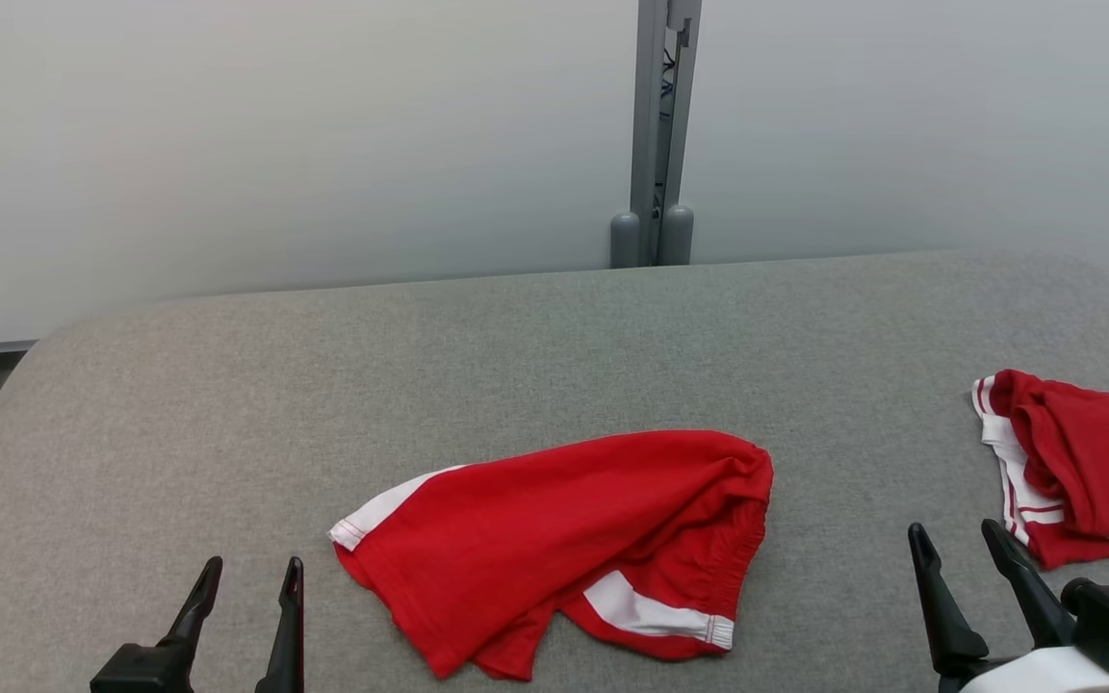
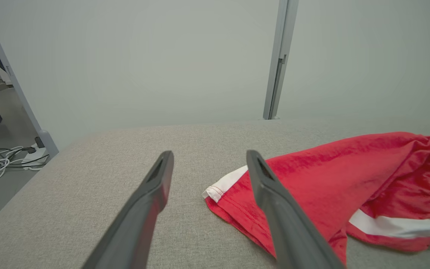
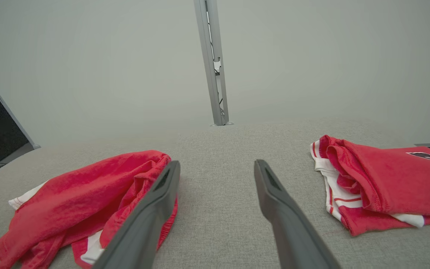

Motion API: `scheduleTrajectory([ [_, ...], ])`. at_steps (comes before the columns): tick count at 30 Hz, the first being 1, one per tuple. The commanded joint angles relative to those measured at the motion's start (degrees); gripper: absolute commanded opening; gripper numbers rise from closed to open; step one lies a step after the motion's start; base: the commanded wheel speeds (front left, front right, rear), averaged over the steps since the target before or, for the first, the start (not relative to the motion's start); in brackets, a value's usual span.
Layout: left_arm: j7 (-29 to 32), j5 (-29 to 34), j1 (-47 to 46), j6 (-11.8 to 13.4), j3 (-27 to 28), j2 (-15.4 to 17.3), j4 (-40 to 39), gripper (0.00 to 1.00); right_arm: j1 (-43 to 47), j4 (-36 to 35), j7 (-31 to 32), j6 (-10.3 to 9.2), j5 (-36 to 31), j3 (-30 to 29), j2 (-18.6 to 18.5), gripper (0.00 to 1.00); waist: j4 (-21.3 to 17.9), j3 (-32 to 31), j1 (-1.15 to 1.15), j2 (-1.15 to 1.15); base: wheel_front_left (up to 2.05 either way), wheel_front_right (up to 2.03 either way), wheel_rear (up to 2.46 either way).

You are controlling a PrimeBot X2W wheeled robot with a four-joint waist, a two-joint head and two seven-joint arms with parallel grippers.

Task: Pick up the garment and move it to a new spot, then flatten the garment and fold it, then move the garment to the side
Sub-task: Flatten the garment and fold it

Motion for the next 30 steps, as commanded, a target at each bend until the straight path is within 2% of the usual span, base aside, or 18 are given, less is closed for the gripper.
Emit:
scheduleTrajectory([
  [1, 0.27, 0.17, -0.26, 0.4, -0.01, 0.32, -0.42, 1.0, -0.85, 1.11, 0.14, 0.01, 0.49, -0.42, -0.27, 1.0, 0.17, 0.35, 0.0, 0.0, 0.0, 0.0, 0.0],
  [7, 0.63, 0.5, -2.23, -0.12, -0.76, 0.15, -0.83, 1.0, -3.86, 5.09, 0.09, 0.01, 1.26, -0.98, -0.26, 1.0, 1.65, 1.95, 0.0, 0.0, 0.0, 0.0, 0.0],
  [13, 0.04, 0.84, -5.68, -1.14, -1.79, -0.06, -0.22, 1.0, -10.92, 10.97, -0.2, 0.01, 2.65, 0.34, -0.84, 1.0, 4.19, 5.68, 0.0, 0.0, 0.0, 0.0, 0.0],
  [16, -0.64, 1.17, -8.62, -2.01, -2.39, -0.32, 0.93, 1.0, -18.47, 16.15, 0.02, 0.01, 4.87, 2.39, -1.82, 1.0, 5.44, 9.19, 0.0, 0.0, 0.0, 0.0, 0.0],
  [21, -1.57, 0.94, -12.13, -3.0, -3.16, -1.22, 3.28, 1.0, -26.9, 25.32, 1.95, 0.01, 8.54, 5.87, -3.12, 1.0, 6.76, 11.56, 0.0, 0.0, 0.0, 0.0, 0.0],
  [25, -2.6, 0.83, -13.94, -3.65, -3.87, -1.87, 5.24, 1.0, -30.59, 32.24, 5.23, 0.01, 11.22, 10.56, -4.48, 1.0, 7.5, 12.27, 0.0, 0.0, 0.0, 0.0, 0.0],
  [30, -3.59, 0.56, -15.02, -4.09, -3.95, -2.12, 7.0, 1.0, -32.57, 37.28, 8.39, 0.01, 14.55, 17.19, -5.73, 1.0, 7.55, 12.66, 0.0, 0.0, 0.0, 0.0, 0.0],
])
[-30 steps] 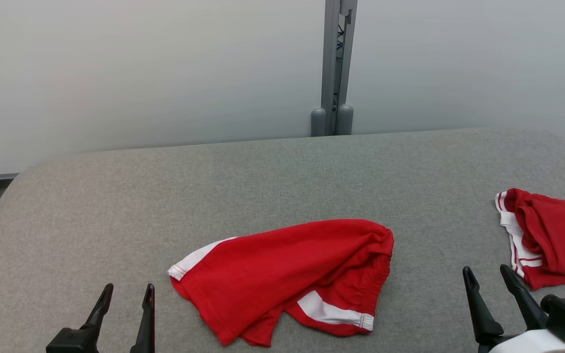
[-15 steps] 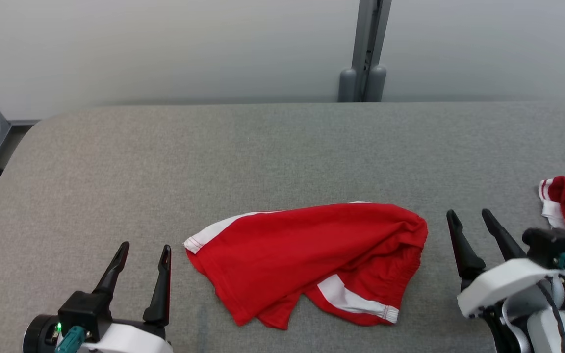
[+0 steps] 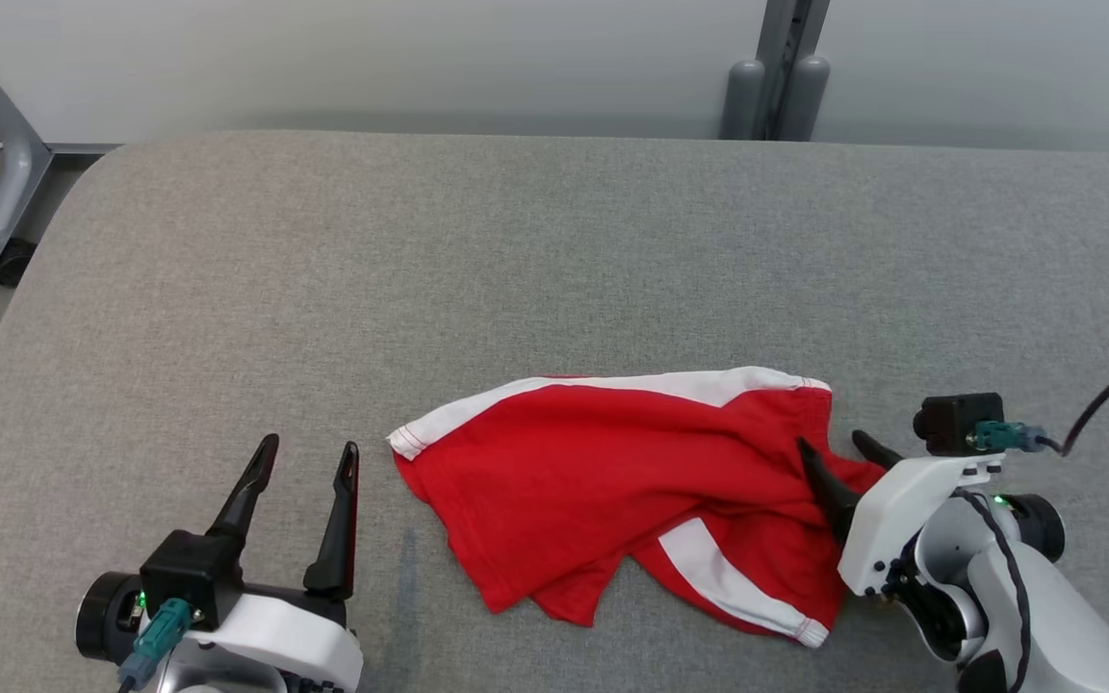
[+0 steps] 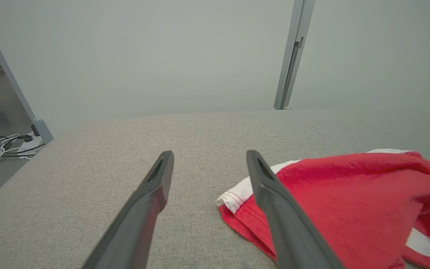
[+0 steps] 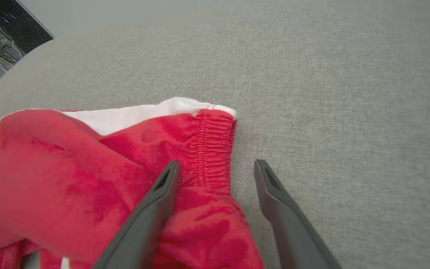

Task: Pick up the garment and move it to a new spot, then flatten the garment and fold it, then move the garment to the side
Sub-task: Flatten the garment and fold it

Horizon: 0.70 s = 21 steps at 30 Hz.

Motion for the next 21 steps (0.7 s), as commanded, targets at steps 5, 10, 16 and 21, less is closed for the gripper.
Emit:
scheduleTrajectory([
  [5, -0.91, -0.32, -1.84, -0.66, -0.05, 0.09, 1.27, 1.0, -2.06, 2.92, -0.11, 0.01, 3.1, 4.84, -1.55, 0.0, -0.17, 0.42, 0.0, 0.0, 0.0, 0.0, 0.0],
  [10, -1.5, -0.47, -2.69, -0.82, -0.09, -0.01, 2.1, 1.0, -4.57, 3.03, -6.84, 0.01, 3.31, 5.87, -3.04, 0.0, -0.4, 0.35, 0.0, 0.0, 0.0, 0.0, 0.0],
  [16, -2.23, -0.87, -1.64, -0.13, 0.41, 0.0, 2.83, 1.0, -7.9, 0.46, -14.98, 0.01, 2.81, 6.33, -4.07, 0.0, -1.74, -0.54, 0.0, 0.0, 0.0, 0.0, 0.0],
  [21, -2.48, -1.1, -1.06, 0.03, 0.43, 0.0, 2.82, 1.0, -5.61, -3.1, -16.36, 0.0, 1.35, 7.13, -5.29, 0.0, -2.62, -1.27, 0.0, 0.0, 0.0, 0.0, 0.0],
])
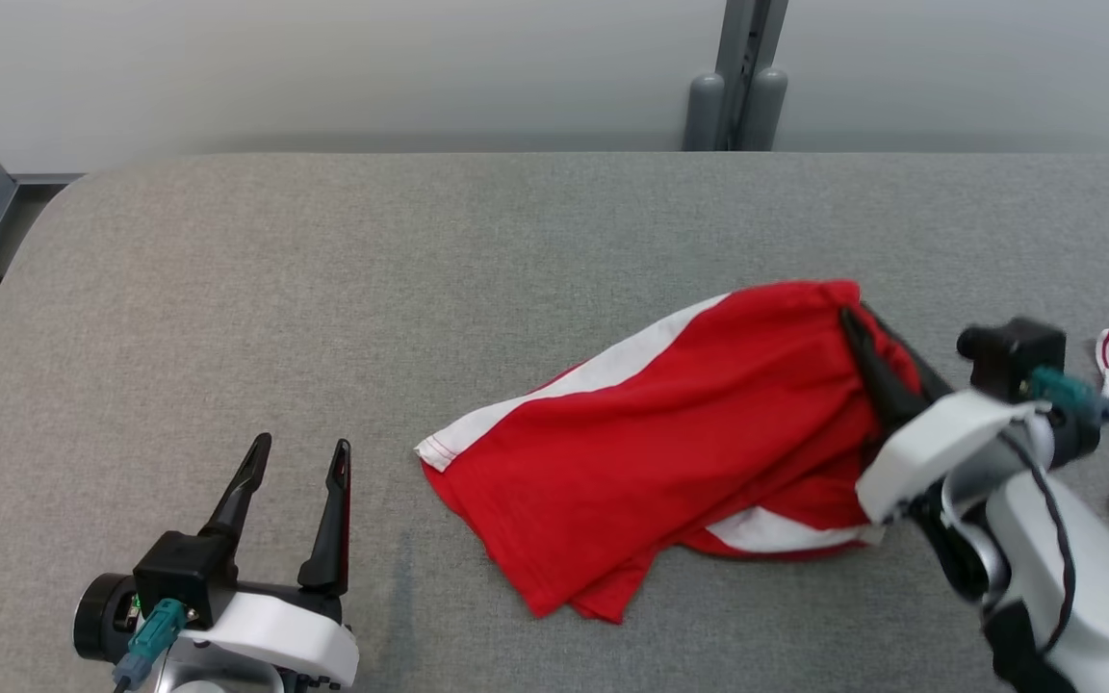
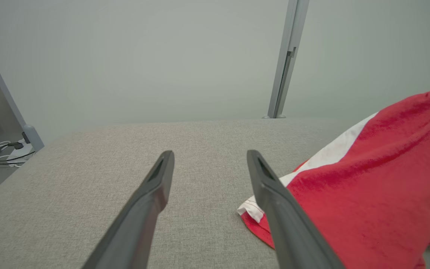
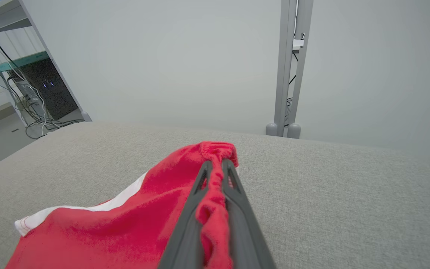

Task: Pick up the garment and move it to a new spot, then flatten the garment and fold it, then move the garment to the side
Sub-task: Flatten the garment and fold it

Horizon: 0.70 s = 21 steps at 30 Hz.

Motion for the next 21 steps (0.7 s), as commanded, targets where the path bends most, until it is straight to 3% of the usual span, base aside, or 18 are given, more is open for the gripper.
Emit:
scheduleTrajectory([
  [1, -0.23, -0.26, -0.04, 0.16, 0.16, 0.29, 0.01, 1.0, 2.22, -0.54, 0.15, 0.01, -0.12, 0.34, -0.16, 0.0, -0.25, -0.27, 0.0, 0.0, 0.0, 0.0, 0.0],
  [8, -0.5, -0.39, 1.0, 0.76, 0.22, 0.66, -0.47, 1.0, 18.21, -9.27, 4.69, 0.01, -2.98, -3.04, -1.49, 0.0, -1.48, -0.87, 0.0, 0.0, 0.0, 0.0, 0.0],
  [18, -0.12, -0.72, 1.37, 0.83, -0.27, 0.91, -0.57, 1.0, 29.87, -9.1, 6.11, 0.01, -2.9, -10.47, 3.94, 0.0, -1.68, -1.82, 0.0, 0.0, 0.0, 0.0, 0.0],
  [19, -0.05, -0.79, 1.55, 0.94, -0.3, 0.92, -0.56, 1.0, 29.98, -8.66, 5.82, 0.01, -3.05, -10.72, 4.21, 0.08, -1.61, -2.1, 0.0, 0.0, 0.0, 0.0, 0.0],
  [20, 0.02, -0.87, 1.81, 1.08, -0.28, 0.96, -0.59, 1.0, 30.09, -8.46, 5.38, 0.01, -3.2, -10.87, 4.55, 0.33, -1.6, -2.34, 0.0, 0.0, 0.0, 0.0, 0.0],
  [21, 0.06, -0.85, 2.13, 1.19, -0.25, 1.03, -0.61, 1.0, 30.05, -8.42, 4.81, 0.01, -3.38, -11.05, 4.84, 1.0, -1.62, -2.68, 0.0, 0.0, 0.0, 0.0, 0.0],
])
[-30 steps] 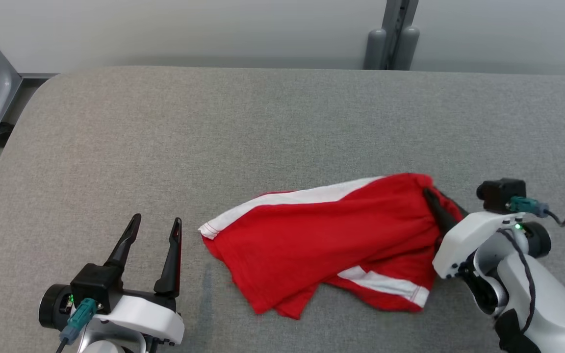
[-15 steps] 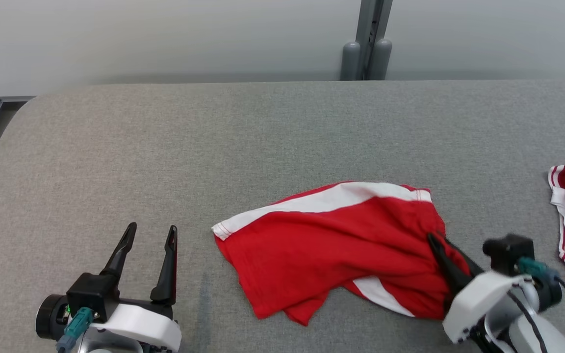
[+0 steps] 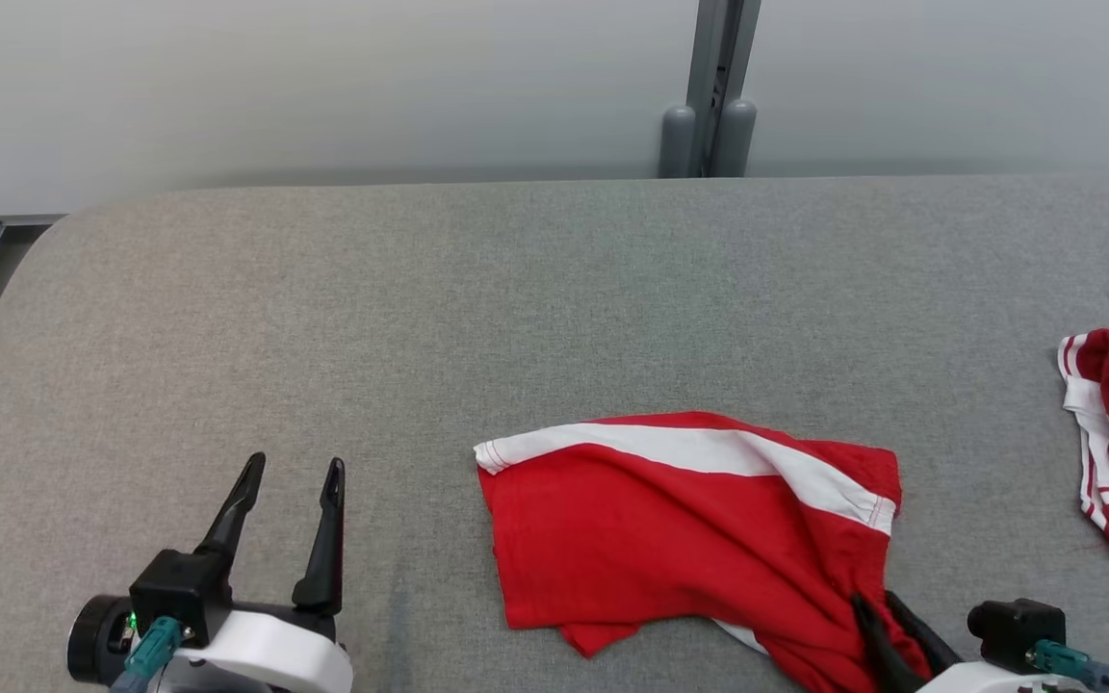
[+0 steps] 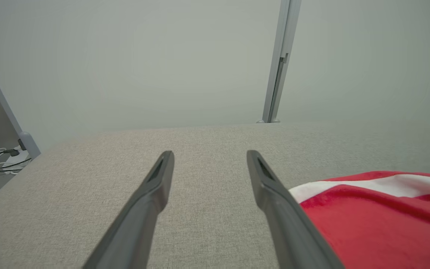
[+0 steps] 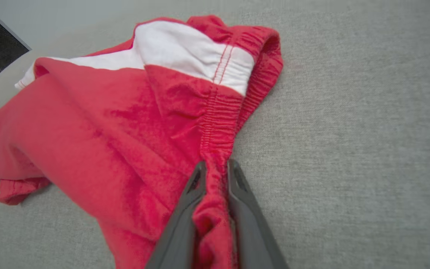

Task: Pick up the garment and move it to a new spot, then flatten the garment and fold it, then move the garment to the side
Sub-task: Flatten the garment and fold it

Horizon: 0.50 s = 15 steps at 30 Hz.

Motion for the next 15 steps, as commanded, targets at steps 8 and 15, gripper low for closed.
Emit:
scheduleTrajectory([
  [8, 0.64, -0.62, 4.03, 1.69, 0.53, 1.06, -0.79, 1.0, 1.35, -6.63, -4.8, 0.01, -3.61, -4.37, 0.26, 1.0, -0.57, -3.67, 0.0, 0.0, 0.0, 0.0, 0.0],
  [15, 1.34, -0.55, 6.76, 3.42, 1.01, 1.89, -2.52, 1.0, 2.55, -16.71, -4.6, 0.01, -10.13, -10.37, 1.61, 1.0, -1.09, -6.05, 0.0, 0.0, 0.0, 0.0, 0.0],
])
